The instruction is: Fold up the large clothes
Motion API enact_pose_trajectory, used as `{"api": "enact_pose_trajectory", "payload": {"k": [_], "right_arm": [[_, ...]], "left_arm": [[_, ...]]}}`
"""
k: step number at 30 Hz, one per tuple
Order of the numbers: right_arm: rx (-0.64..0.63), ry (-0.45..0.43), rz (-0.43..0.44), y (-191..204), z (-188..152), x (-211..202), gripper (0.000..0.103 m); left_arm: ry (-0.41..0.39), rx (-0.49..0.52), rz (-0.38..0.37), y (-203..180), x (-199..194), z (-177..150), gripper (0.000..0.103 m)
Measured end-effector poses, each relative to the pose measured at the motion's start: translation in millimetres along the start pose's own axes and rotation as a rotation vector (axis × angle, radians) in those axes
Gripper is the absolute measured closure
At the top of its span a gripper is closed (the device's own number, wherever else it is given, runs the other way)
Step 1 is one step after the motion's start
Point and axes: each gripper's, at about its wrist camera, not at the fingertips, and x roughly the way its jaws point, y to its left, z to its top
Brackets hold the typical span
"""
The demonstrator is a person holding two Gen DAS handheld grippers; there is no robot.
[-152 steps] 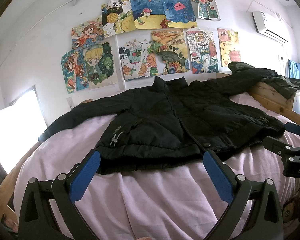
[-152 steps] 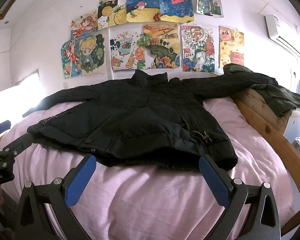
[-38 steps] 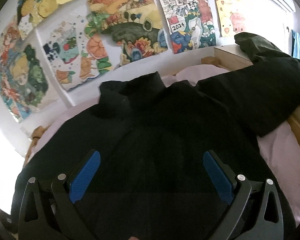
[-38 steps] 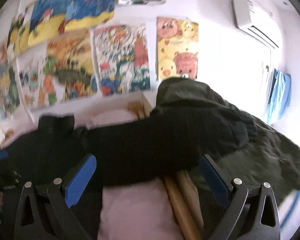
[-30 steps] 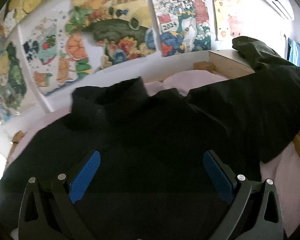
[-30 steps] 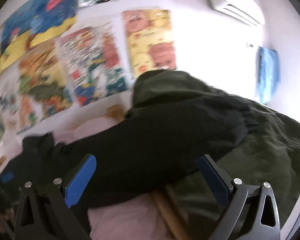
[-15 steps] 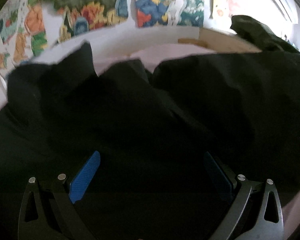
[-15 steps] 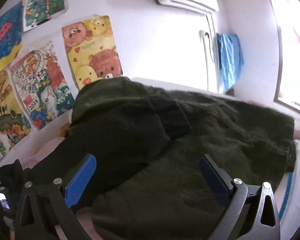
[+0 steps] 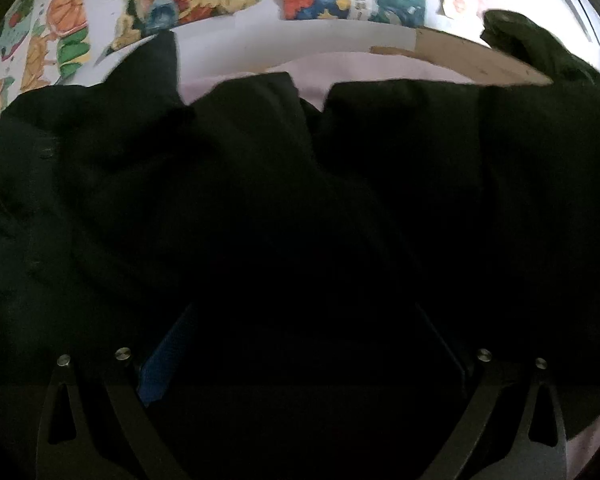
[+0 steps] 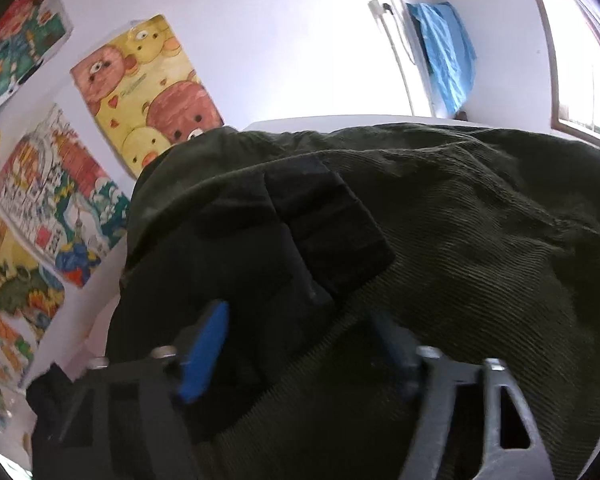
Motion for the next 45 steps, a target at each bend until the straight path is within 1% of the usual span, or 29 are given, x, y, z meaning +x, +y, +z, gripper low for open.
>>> {"api": "enact_pose_trajectory", "payload": {"k": [1, 3, 5, 6, 7, 9, 10, 13, 14, 15, 16, 18, 19, 21, 23, 24, 25, 26, 30, 31, 32, 33, 34, 36, 37, 39, 41, 45], "right_arm": [[0.011, 0.001, 0.016, -1, 1, 1, 0.063], [0.033, -0.005, 0.036, -3, 0, 2, 0.067], [0.036, -0.012, 0.082, -4, -1, 1, 0.081], [0.037, -0.021, 0.117, -4, -1, -2, 0.084], [0.036, -0.026, 0.137, -4, -1, -4, 0.090], [0.027, -0.061, 0.177, 0, 0, -15, 0.092], [0.012, -0.089, 0.205, 5, 1, -23, 0.093], [-0.065, -0.155, 0.246, 25, 0, -48, 0.094], [-0.106, -0.178, 0.266, 38, -2, -59, 0.094], [-0.149, -0.196, 0.287, 52, -5, -69, 0.094], [-0.174, -0.206, 0.298, 61, -8, -75, 0.094], [-0.239, -0.225, 0.359, 90, -19, -95, 0.094], [-0.260, -0.228, 0.378, 101, -23, -100, 0.094], [-0.325, -0.226, 0.443, 131, -39, -116, 0.094], [-0.391, -0.221, 0.490, 159, -56, -126, 0.094], [-0.440, -0.217, 0.517, 176, -69, -132, 0.094], [-0.472, -0.215, 0.531, 186, -77, -135, 0.094], [-0.523, -0.213, 0.549, 203, -91, -140, 0.094], [-0.681, -0.173, 0.626, 263, -145, -147, 0.094], [-0.707, -0.163, 0.635, 273, -156, -146, 0.094], [-0.754, -0.137, 0.653, 292, -175, -143, 0.094], [-0.797, -0.112, 0.664, 307, -194, -139, 0.094], [-0.824, -0.094, 0.669, 315, -207, -135, 0.094], [-0.878, -0.028, 0.684, 338, -242, -120, 0.094], [-0.903, 0.032, 0.693, 349, -262, -107, 0.094], [-0.947, 0.120, 0.688, 366, -295, -84, 0.094], [-0.997, 0.186, 0.674, 375, -323, -67, 0.094], [-1.094, 0.294, 0.642, 382, -371, -36, 0.094]], "left_arm": [[0.018, -0.012, -0.012, 5, -6, 1, 0.001], [0.039, -0.037, -0.056, 17, -19, 3, 0.001], [0.037, -0.073, -0.087, 31, -36, 2, 0.001], [0.041, -0.093, -0.104, 40, -47, 2, 0.001], [0.047, -0.103, -0.112, 43, -55, 2, 0.001], [0.060, -0.112, -0.109, 60, -80, 3, 0.001], [0.050, -0.110, -0.110, 68, -94, 3, 0.001], [-0.008, -0.082, -0.105, 80, -137, 5, 0.001], [-0.029, -0.059, -0.085, 88, -156, 0, 0.001], [-0.038, -0.047, -0.077, 82, -168, 5, 0.001], [-0.051, -0.035, -0.064, 90, -184, -1, 0.001], [-0.065, -0.034, -0.054, 87, -202, -12, 0.001], [-0.073, -0.045, -0.079, 95, -215, -20, 0.001], [-0.090, -0.074, -0.137, 106, -227, -29, 0.001], [-0.121, -0.117, -0.187, 120, -243, -40, 0.001], [-0.130, -0.134, -0.206, 126, -253, -37, 0.001], [-0.145, -0.154, -0.221, 133, -258, -42, 0.001], [-0.154, -0.171, -0.216, 139, -262, -45, 0.001], [-0.166, -0.226, -0.152, 167, -270, -51, 0.001], [-0.176, -0.246, -0.149, 175, -269, -54, 0.001], [-0.181, -0.271, -0.160, 184, -267, -57, 0.001], [-0.182, -0.305, -0.184, 194, -263, -59, 0.001], [-0.171, -0.334, -0.201, 206, -261, -62, 0.001], [-0.170, -0.421, -0.258, 227, -253, -68, 0.001], [-0.174, -0.459, -0.286, 236, -246, -71, 0.001], [-0.177, -0.505, -0.317, 250, -237, -75, 0.001], [-0.165, -0.537, -0.361, 259, -227, -79, 0.002], [-0.115, -0.595, -0.483, 268, -203, -83, 0.002]]}}
